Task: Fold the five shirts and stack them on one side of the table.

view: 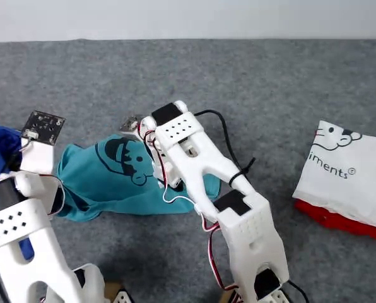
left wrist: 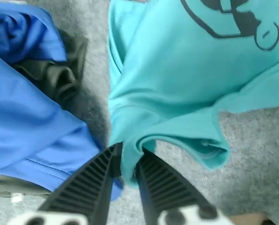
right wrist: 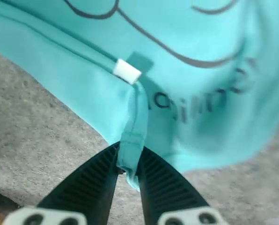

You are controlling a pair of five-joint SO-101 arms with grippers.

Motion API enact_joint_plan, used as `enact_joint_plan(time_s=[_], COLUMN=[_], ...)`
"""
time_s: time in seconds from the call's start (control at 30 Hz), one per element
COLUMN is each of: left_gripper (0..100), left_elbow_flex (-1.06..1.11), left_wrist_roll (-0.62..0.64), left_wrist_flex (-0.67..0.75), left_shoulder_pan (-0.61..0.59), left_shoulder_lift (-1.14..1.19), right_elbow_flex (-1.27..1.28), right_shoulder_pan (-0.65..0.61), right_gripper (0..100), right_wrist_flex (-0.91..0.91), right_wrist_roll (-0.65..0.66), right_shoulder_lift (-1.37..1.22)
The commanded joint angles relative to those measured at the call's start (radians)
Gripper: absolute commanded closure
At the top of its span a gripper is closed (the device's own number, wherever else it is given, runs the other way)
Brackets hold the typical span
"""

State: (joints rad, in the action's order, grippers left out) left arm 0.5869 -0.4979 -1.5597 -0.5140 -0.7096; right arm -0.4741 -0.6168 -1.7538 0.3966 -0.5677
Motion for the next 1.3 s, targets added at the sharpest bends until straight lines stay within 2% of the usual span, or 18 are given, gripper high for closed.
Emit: enact_joint_plan(time_s=[0.0,0.13,0.33,0.47,0.73,0.87,1.03,1.17,1.27], left_gripper=[100,100,100,100,100,100,100,100,100], left_elbow_flex=[-0.143,-0.329,-0.486,-0.624,-0.914,-1.029,-1.168,-1.28,-1.351], left_wrist_roll=[0.051,0.158,0.267,0.29,0.284,0.281,0.172,0.115,0.095], left_wrist_flex=[0.003,0.025,0.167,0.215,0.302,0.341,0.313,0.255,0.201], left_shoulder_pan=[-0.011,-0.005,-0.002,0.072,0.284,0.296,0.295,0.295,0.295], left_shoulder_lift=[-0.021,-0.015,-0.021,-0.021,-0.02,-0.021,-0.023,-0.023,-0.023], right_elbow_flex=[-0.015,-0.015,-0.049,-0.167,-0.546,-0.735,-0.881,-0.924,-0.887], right_shoulder_pan=[0.067,0.143,0.263,0.341,0.486,0.524,0.602,0.696,0.719], right_gripper=[98.7,98.7,98.7,98.7,98.7,98.7,98.7,98.7,98.7], right_wrist_flex=[-0.041,-0.039,-0.031,-0.031,-0.031,-0.031,-0.038,-0.039,-0.039], right_wrist_roll=[0.035,0.078,0.17,0.229,0.321,0.376,0.41,0.413,0.437], right_shoulder_lift=[0.189,0.384,0.661,0.773,0.822,0.822,0.823,0.848,0.908])
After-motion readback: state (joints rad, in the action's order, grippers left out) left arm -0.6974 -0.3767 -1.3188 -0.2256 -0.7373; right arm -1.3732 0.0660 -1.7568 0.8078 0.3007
